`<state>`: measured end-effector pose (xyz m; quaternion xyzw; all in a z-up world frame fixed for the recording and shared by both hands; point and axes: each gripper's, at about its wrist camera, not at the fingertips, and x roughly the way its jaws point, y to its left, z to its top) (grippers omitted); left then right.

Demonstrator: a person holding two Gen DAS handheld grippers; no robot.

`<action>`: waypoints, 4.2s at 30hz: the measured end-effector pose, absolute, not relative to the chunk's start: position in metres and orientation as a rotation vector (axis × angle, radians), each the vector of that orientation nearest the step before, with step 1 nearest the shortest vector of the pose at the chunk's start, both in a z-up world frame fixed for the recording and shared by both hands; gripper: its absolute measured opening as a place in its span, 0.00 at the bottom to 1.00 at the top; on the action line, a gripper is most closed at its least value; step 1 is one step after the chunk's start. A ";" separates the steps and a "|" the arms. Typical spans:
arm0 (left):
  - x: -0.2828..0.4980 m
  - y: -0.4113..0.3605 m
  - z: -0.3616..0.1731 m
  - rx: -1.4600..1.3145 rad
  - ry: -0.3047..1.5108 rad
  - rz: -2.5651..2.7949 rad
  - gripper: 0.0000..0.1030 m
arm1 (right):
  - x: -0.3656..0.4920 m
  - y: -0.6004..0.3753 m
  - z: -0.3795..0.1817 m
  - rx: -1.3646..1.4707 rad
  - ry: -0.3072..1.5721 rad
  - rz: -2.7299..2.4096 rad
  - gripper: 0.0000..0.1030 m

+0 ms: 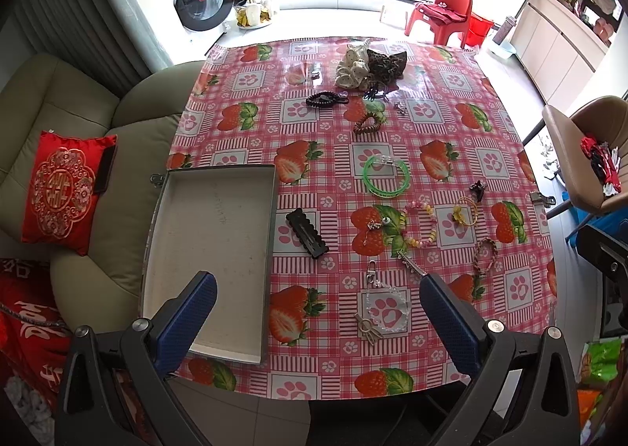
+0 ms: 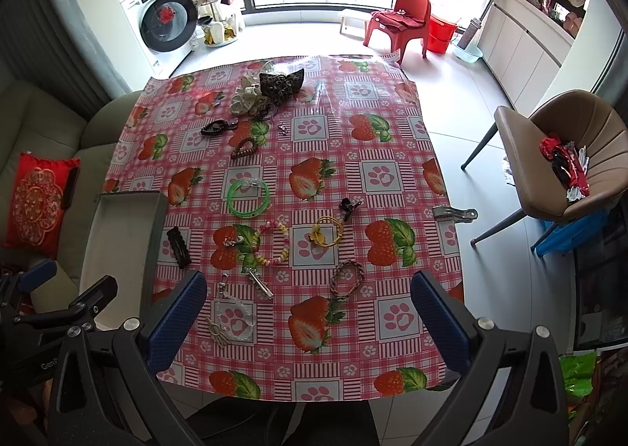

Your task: Organize jewelry

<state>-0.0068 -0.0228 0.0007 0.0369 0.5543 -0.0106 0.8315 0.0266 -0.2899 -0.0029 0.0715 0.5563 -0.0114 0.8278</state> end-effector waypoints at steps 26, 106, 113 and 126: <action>-0.011 -0.023 -0.002 0.083 1.176 -0.029 1.00 | 0.027 -0.289 -0.003 0.153 1.182 -0.032 1.00; 0.117 -0.012 -0.119 -0.110 1.285 -0.011 0.12 | 0.159 -0.318 -0.162 0.294 1.351 0.242 0.20; 0.086 0.088 -0.119 -0.154 1.287 0.126 0.12 | 0.160 -0.219 -0.139 0.290 1.317 0.454 0.20; 0.095 0.190 -0.185 -0.113 1.346 0.174 0.13 | 0.169 -0.011 -0.177 0.198 1.378 0.628 0.20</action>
